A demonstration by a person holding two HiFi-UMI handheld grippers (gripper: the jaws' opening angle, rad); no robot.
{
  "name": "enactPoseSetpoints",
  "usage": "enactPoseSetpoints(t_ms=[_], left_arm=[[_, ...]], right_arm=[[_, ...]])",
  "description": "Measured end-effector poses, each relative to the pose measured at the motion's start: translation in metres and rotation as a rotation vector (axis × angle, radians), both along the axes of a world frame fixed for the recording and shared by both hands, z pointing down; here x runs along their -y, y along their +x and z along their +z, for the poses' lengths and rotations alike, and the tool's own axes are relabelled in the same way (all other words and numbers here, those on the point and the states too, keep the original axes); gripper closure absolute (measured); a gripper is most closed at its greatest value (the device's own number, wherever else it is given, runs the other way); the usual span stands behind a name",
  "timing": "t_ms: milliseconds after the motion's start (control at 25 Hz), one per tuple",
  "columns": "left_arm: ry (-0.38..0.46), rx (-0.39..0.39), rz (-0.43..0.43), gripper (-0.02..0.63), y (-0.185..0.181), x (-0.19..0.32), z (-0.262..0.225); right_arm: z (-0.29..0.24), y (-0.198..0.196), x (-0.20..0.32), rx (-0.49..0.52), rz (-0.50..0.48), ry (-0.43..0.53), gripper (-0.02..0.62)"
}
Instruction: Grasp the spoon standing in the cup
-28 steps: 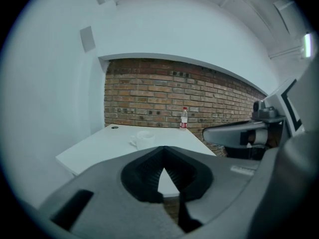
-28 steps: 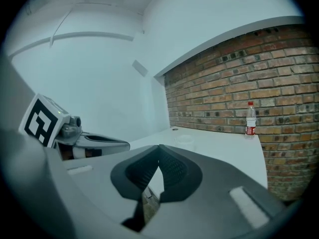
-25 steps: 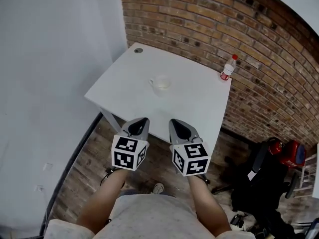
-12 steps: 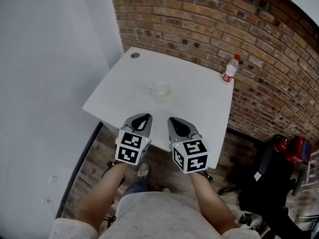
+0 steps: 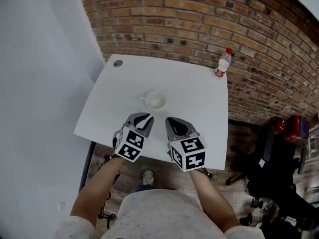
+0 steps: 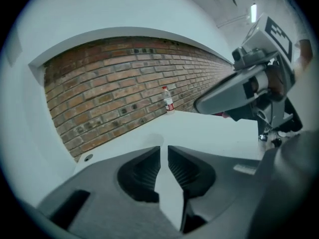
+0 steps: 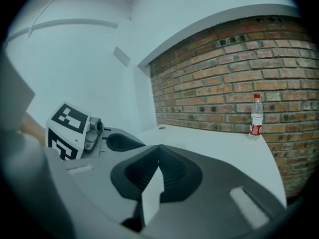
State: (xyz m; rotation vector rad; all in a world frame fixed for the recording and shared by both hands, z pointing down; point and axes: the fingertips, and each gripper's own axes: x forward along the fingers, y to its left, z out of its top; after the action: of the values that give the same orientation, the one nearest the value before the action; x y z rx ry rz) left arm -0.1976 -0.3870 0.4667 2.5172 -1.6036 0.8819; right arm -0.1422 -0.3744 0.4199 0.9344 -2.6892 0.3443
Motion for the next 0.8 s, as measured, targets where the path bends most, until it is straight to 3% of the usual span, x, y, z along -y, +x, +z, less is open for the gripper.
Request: enactPoseSetpoints(t_ms=[320,680,800], left_arm=[[-0.032,0.19,0.239,0.529,-0.018,0.035,0.023],[-0.057,0.287,0.413,0.53,-0.02,0.048,0.039],[-0.044,0.301,0.436,0.564,-0.022,0.051,0.038]], right_arm=[[0.012,-0.016,0.033,-0.026,0.109,-0.033,0.589],[0.02,-0.016,0.043,-0.038,0.221,-0.064,0.589],[0.02,-0.014,0.044,-0.04,0.254,-0.064,0.589]])
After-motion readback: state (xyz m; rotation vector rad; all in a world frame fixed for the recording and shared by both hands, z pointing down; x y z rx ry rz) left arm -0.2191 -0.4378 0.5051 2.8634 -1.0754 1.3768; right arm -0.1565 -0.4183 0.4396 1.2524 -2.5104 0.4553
